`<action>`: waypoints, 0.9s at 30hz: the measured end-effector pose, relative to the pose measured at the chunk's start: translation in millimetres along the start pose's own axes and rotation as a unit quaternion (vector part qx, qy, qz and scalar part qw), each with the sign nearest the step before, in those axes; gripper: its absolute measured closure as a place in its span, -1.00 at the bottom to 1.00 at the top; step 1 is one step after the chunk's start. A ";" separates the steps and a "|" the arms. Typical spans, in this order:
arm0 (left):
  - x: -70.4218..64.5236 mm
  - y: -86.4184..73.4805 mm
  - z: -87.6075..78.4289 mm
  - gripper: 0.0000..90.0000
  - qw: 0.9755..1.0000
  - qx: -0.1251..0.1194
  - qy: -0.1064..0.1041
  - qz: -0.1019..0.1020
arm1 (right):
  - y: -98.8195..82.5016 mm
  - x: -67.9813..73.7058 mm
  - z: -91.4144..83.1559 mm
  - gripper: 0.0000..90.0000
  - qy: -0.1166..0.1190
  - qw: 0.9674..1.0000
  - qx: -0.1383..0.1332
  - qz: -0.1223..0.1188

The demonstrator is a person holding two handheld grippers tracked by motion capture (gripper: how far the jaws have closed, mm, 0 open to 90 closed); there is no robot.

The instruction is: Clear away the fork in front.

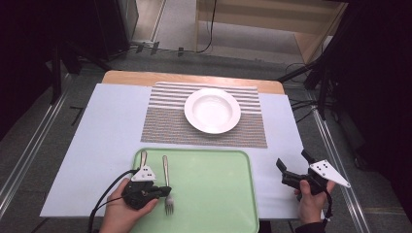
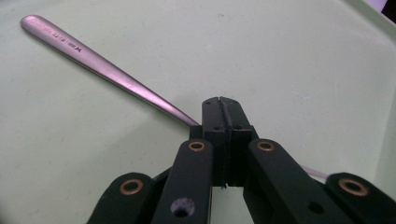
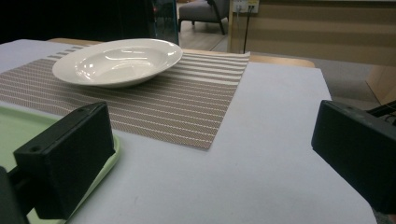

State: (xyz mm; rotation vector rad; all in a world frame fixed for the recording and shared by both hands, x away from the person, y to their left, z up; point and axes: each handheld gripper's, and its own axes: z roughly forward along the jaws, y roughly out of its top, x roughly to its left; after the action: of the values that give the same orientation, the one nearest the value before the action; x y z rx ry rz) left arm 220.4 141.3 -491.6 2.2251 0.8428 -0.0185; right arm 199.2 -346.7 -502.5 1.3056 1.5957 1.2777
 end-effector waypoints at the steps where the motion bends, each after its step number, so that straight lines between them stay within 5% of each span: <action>1: -0.1 1.4 0.7 0.98 1.000 0.002 0.000 0.004 | 0.0 -0.2 -0.1 -1.00 0.000 1.000 0.001 0.001; 6: 0.2 16.1 7.2 0.98 1.000 -0.007 0.001 0.001 | -0.3 -0.8 0.3 -1.00 -0.003 1.000 0.001 0.006; 13: 1.7 23.2 24.3 0.98 0.999 0.029 0.041 0.010 | -0.4 1.1 0.8 -1.00 0.000 1.000 0.004 0.001; 27: 25.7 6.8 -0.4 0.98 0.998 0.013 0.048 -0.029 | -1.1 0.5 2.7 -1.00 -0.004 1.000 0.010 0.002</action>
State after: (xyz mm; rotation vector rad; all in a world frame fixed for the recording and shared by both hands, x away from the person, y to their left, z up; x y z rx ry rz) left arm 244.4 152.7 -493.6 2.2407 0.9645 0.0504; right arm 201.3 -345.6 -504.3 1.3249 1.6048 1.2602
